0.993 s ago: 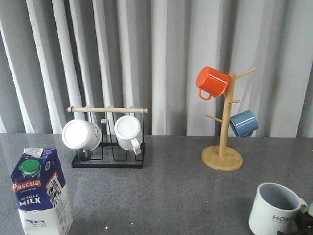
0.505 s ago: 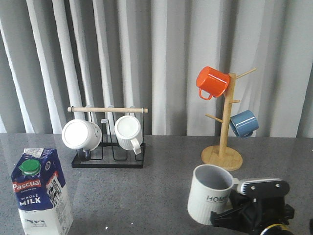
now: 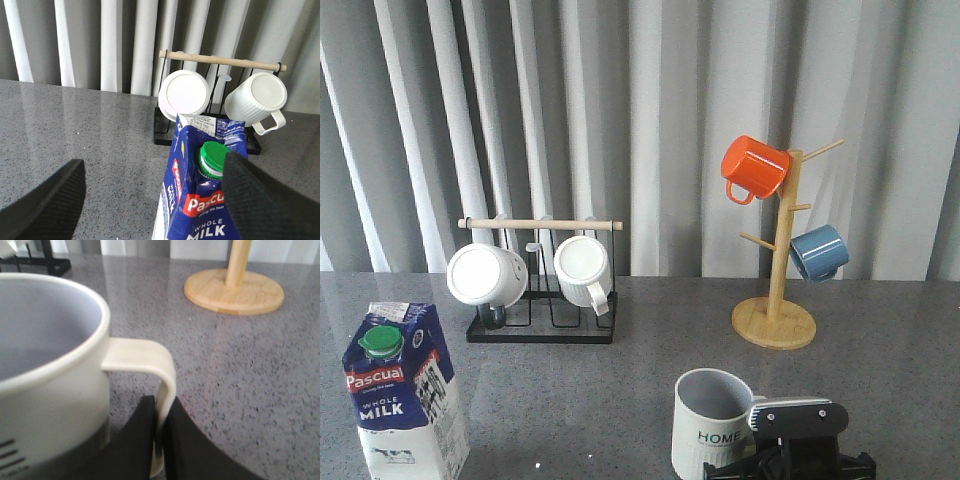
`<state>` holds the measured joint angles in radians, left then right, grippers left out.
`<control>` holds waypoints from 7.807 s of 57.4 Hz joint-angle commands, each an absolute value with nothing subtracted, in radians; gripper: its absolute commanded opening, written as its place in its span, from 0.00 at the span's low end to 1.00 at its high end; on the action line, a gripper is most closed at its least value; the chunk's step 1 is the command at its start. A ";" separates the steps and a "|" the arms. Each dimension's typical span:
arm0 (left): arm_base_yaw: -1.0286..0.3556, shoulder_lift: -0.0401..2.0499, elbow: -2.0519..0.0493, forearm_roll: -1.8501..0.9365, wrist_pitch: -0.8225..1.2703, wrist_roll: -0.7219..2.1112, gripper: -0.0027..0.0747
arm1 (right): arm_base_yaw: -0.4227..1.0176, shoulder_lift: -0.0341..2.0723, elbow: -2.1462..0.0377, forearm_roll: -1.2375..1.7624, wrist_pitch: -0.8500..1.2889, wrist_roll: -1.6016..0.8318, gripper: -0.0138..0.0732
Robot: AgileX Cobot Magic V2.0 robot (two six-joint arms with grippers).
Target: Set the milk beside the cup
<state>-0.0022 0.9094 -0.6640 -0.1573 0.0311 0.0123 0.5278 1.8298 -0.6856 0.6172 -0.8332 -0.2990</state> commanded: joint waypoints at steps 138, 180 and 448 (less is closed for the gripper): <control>-0.010 0.904 -0.699 -0.163 -0.041 0.014 0.72 | -0.203 0.895 -0.441 -0.569 -0.415 0.472 0.21; -0.010 0.904 -0.699 -0.163 -0.041 0.014 0.72 | -0.203 0.806 -0.441 -0.624 -0.387 0.456 0.15; -0.911 1.567 -1.190 -1.461 -0.962 1.113 0.14 | -0.203 0.855 -0.441 -0.624 -0.387 0.452 0.15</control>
<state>-0.8831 1.5676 -1.1321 -1.5138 -0.9250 1.0998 -0.1958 0.8584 -0.4165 -0.6286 -0.3242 0.4621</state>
